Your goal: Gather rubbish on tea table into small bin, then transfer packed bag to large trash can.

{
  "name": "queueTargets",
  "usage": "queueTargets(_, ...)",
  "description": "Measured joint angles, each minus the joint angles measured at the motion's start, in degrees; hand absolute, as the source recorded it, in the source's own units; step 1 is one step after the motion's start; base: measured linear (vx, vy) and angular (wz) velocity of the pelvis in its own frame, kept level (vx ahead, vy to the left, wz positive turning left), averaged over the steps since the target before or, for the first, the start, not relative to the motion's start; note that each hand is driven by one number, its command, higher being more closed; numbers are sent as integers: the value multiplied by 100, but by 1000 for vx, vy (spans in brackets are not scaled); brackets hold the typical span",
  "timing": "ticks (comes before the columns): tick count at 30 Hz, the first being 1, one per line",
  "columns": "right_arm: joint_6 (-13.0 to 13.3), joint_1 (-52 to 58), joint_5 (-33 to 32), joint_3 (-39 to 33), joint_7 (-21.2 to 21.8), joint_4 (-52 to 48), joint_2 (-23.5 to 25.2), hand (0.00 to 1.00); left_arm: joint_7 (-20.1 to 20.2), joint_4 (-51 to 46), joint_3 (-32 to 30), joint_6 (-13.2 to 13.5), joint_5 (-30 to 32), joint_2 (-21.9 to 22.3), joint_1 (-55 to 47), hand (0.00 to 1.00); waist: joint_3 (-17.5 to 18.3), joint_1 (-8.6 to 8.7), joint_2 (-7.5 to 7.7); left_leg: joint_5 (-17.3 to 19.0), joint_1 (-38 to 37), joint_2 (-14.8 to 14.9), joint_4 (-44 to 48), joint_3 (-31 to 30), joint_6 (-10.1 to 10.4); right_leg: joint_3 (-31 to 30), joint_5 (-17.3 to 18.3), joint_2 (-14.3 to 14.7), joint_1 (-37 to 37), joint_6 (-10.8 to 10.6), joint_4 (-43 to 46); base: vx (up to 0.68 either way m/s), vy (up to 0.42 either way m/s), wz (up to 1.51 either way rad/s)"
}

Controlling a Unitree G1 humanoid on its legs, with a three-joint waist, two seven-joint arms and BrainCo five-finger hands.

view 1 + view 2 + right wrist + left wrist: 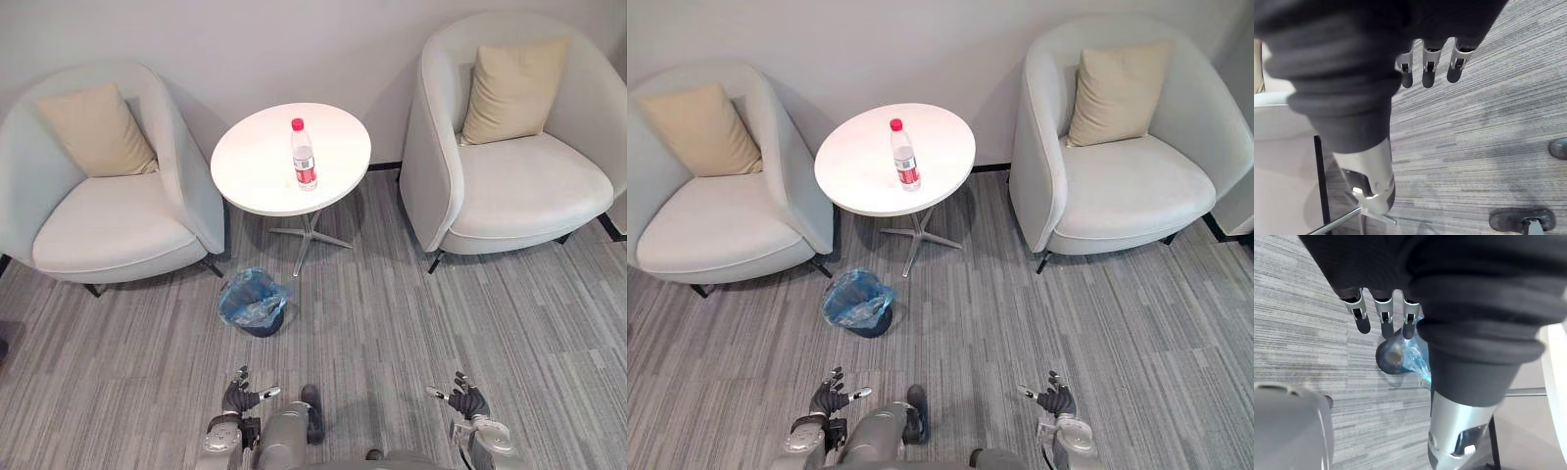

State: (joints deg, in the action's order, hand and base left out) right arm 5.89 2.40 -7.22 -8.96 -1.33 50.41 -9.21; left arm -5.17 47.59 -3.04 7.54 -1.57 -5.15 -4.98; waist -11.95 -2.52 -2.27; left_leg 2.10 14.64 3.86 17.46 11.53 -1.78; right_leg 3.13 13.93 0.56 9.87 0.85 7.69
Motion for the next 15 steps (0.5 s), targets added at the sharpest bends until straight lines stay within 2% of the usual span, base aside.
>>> queueTargets(2, 0, 3, 17, 35, 9, 55, -9, 0, 0, 23, 20, 0, 1, -14, 38, 0, 28, 4, 264, 533, 11, -245, 277, 97, -57, -63, 396, -300, -150, -255, 587, 388, 146, 0)
queueTargets(3, -3, -18, 58, 34, 6, 115, -43, 0, 2, 31, 25, -5, -1, 27, 37, 0, 33, -3, 271, 700, -106, -330, 277, 144, -99, -221, 463, -384, -446, -433, 1354, 372, 183, -6)
queueTargets(4, -2, -46, 102, 44, 9, 114, -36, 0, 0, 31, 32, -6, -1, 14, -5, 0, 37, 26, 269, 803, -246, -407, 219, 149, -139, -316, 425, -454, -720, -735, 2114, 376, 193, -3)
queueTargets(5, 0, -55, 123, 57, 14, 115, -15, 0, -3, 32, 84, -7, 0, -38, -18, 0, 37, 49, 274, 901, -427, -486, 146, 124, -177, -365, 282, -536, -1010, -1162, 2881, 386, 187, 10)
queueTargets(6, -1, -17, 140, 82, 32, 121, -4, 0, -3, 32, 161, -10, 0, -106, -16, 0, 40, 60, 275, 1006, -611, -546, 91, 107, -190, -397, 123, -596, -1269, -1460, 3577, 502, 160, 19)
queueTargets(7, -3, 29, 175, 101, 38, 121, 1, 0, -9, 34, 250, -10, 0, -178, -2, 0, 41, 97, 262, 1101, -830, -607, 57, 26, -202, -332, 139, -685, -1540, -1377, 4281, 429, 102, 30)
queueTargets(8, -10, 42, 225, 100, 38, 122, 0, 0, -9, 39, 269, -10, 0, -243, -4, 0, 33, 156, 246, 1138, -1007, -632, 43, -68, -275, -223, 228, -722, -1733, -1204, 4661, 525, 82, 43)
queueTargets(10, -9, 49, 283, 102, 37, 122, -20, 0, -12, 151, 289, -16, 0, -308, 50, 0, 29, 205, 231, 1195, -1429, -642, -119, -248, -332, 38, 455, -758, -2114, -772, 4764, 397, 1, 51)
queueTargets(11, -8, 59, 283, 102, 37, 123, -33, 0, -14, 151, 288, -20, 0, -313, 119, 0, 24, 236, 223, 1195, -1524, -630, -182, -355, -331, 98, 506, -733, -2238, -676, 4634, 414, -58, 58)
queueTargets(12, -8, 65, 284, 98, 37, 129, -63, 0, -16, 153, 278, -19, 0, -308, 167, 0, -7, 257, 174, 1194, -1687, -553, -264, -494, -329, 129, 567, -639, -2443, -552, 4188, 478, -109, 66)
queueTargets(14, -8, 33, 280, 97, 38, 124, -94, 0, -14, 153, 266, -15, -1, -266, 234, 0, -44, 329, 104, 1193, -1891, -403, -293, -683, -240, -66, 515, -460, -2658, -520, 3191, 389, -133, 67)
queueTargets(15, -8, 34, 280, 98, 40, 124, -92, 0, -9, 154, 262, -9, 0, -245, 232, 0, -40, 332, 119, 1211, -2048, -332, -323, -711, -106, -305, 226, -366, -2726, -533, 2378, 401, -161, 57)
